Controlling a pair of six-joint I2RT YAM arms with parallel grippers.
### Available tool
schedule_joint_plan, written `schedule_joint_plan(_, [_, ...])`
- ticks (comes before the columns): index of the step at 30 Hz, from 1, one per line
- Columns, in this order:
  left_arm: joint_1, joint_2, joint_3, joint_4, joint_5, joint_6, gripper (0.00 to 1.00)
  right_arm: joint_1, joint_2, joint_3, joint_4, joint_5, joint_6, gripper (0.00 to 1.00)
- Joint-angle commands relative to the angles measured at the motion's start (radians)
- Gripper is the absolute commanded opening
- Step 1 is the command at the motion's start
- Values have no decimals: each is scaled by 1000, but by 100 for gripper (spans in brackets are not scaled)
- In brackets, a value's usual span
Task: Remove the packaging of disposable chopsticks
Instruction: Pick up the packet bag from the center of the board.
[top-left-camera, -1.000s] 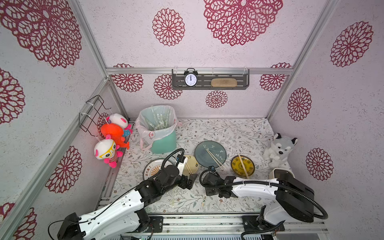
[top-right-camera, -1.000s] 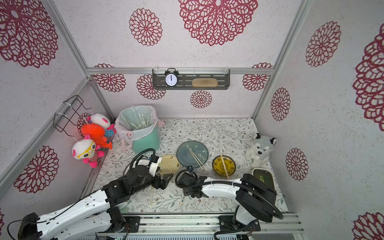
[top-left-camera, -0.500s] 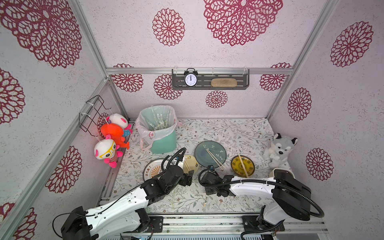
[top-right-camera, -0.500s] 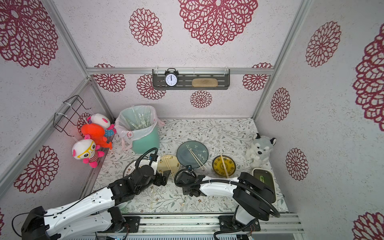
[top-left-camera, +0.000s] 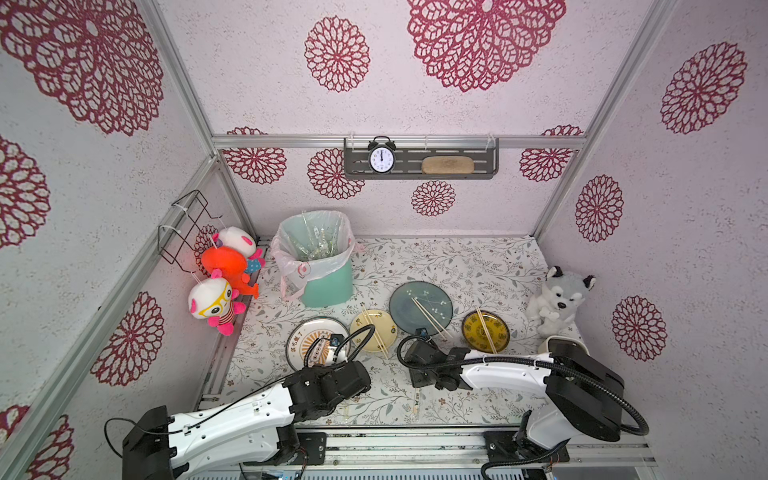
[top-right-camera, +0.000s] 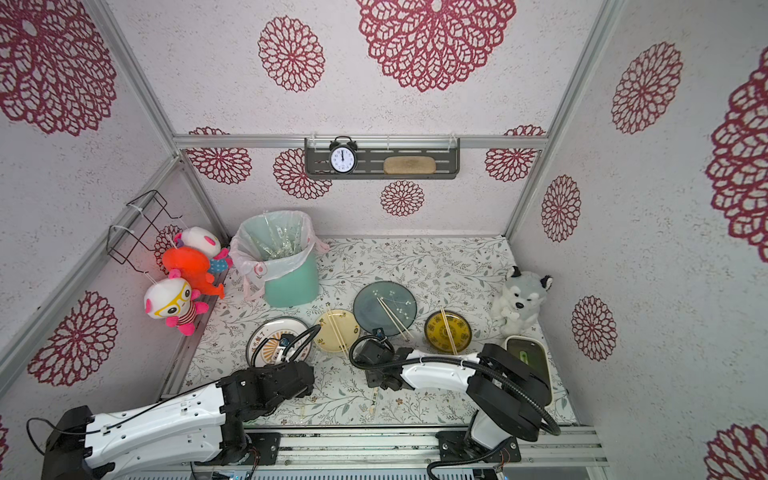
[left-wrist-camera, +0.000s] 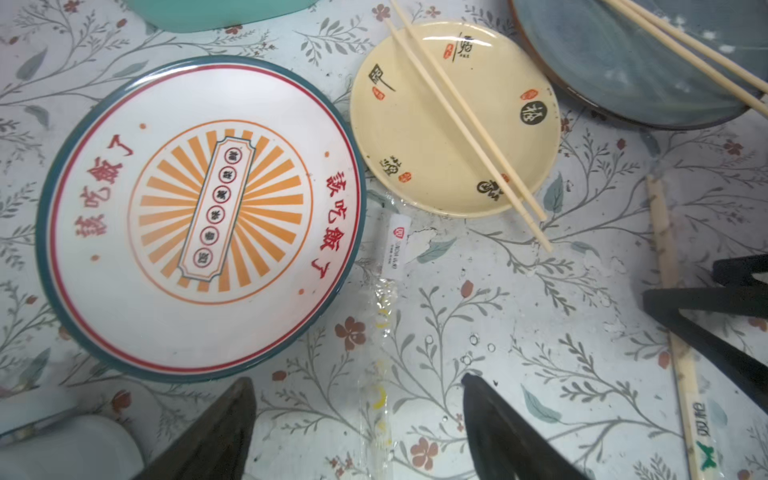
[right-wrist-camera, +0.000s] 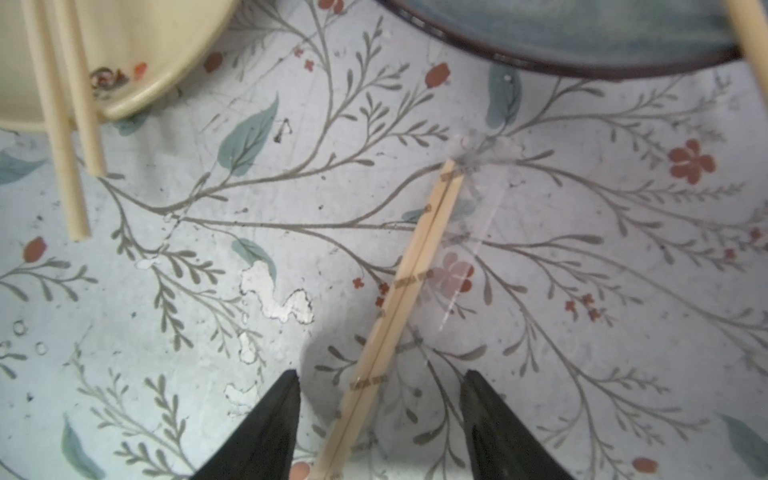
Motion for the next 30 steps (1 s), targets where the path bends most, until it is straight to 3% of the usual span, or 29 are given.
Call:
schedule_joint_plan(1, [-13,54,-7,-5,-8,-94,82,4,-64,3,-25,-1,-32,65])
schedule_joint_plan(5, [-13,225,30,34,20,-59,82,4,-149,-27,-17,10,-36,65])
schedule_joint_plan(9, [15,314,33,122,69,-11,71,7,-229,-47,-30,35,-36,65])
schedule_joint_plan(13, [105,365,-20,246,169,65,60,7,-285,-64,-29,45,-35,65])
schedule_joint_plan(20, [112,431,-7,328,224,114,28,7,-315,-81,-40,61,-32,65])
schedule_joint_plan(24, [111,422,8,298,208,107,0,7,-329,-86,-38,61,-32,65])
schedule_joint_plan(30, [78,285,80,125,110,89,0,7,-346,-84,-5,41,-56,65])
